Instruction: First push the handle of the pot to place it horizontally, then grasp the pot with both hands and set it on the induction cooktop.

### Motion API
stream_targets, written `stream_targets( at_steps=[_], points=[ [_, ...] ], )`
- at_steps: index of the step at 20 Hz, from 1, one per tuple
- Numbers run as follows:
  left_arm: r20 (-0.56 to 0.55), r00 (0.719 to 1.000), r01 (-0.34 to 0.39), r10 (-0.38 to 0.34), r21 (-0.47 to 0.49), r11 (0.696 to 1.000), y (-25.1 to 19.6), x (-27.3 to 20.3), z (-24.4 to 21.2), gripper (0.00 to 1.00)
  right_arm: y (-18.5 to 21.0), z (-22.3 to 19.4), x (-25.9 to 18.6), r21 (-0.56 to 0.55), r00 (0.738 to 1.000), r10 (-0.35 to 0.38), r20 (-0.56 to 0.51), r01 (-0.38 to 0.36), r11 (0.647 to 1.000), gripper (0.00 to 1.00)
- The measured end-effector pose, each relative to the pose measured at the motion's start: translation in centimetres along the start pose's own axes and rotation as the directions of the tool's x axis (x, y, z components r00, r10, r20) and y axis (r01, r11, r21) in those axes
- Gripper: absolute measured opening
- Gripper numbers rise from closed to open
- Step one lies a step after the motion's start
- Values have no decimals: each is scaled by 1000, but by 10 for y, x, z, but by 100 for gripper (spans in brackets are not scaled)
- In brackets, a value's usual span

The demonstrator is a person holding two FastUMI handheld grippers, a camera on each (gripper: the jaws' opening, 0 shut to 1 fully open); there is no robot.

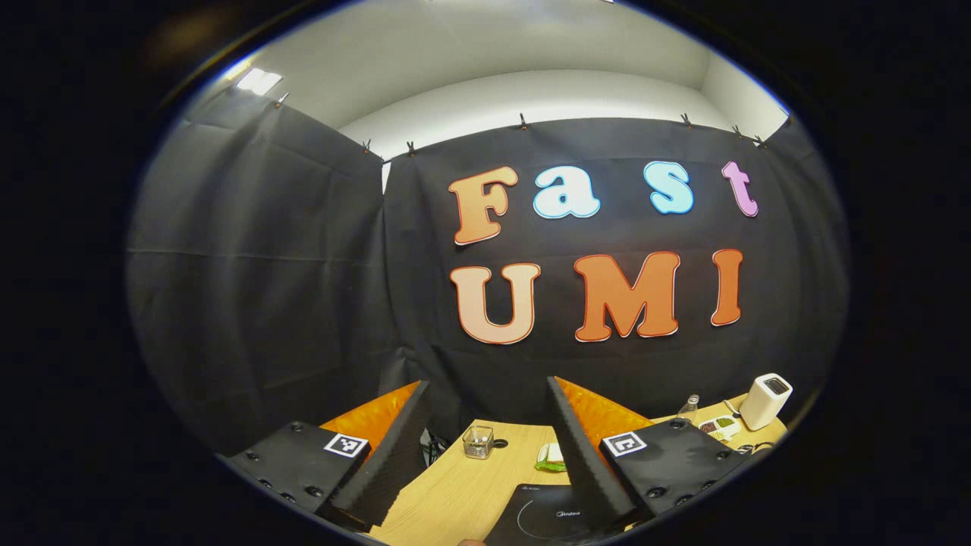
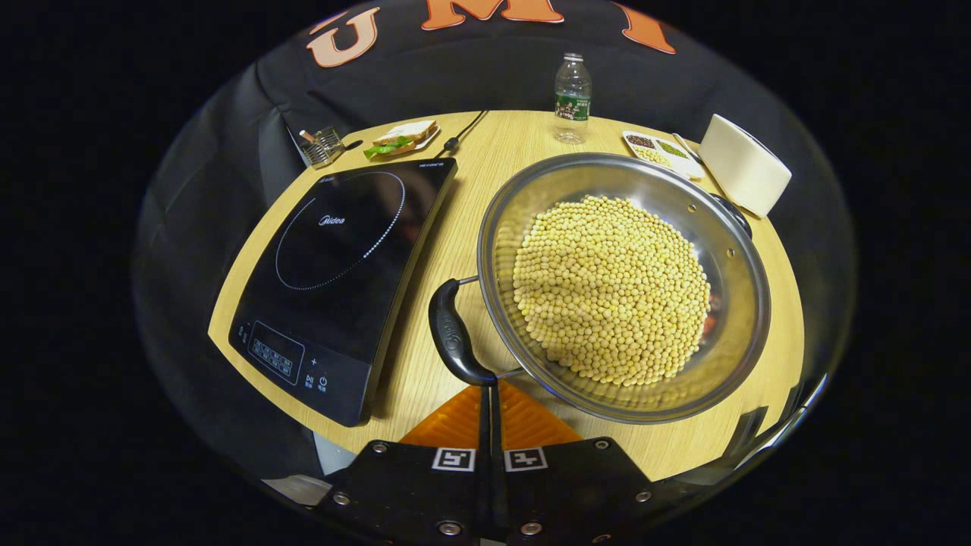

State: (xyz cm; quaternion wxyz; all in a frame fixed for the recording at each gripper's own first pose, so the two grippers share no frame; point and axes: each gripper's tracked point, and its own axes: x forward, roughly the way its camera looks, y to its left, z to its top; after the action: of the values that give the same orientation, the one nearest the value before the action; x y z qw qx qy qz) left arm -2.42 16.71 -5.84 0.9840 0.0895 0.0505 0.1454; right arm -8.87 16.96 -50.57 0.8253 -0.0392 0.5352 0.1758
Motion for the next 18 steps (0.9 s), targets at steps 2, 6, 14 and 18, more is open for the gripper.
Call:
stream_targets(
  at_steps=[2,6,14,18],
  points=[
    [-9,1000,5,-5,-9,1000,0,3,-2,97,3,4,2,4,1000,2,3,-2,1000,0],
    [-9,1000,15,-15,-11,1000,0,5,-3,97,9,12,7,18,1000,9,9,-9,1000,0],
    [-1,1000,18,-18,-8,1000,0,6,4,98,19,25,17,41,999,28,27,-29,999,0],
    [-3,999,36,-36,-18,999,-6,3,5,97,24,33,21,55,999,35,38,-37,998,0]
  ],
)
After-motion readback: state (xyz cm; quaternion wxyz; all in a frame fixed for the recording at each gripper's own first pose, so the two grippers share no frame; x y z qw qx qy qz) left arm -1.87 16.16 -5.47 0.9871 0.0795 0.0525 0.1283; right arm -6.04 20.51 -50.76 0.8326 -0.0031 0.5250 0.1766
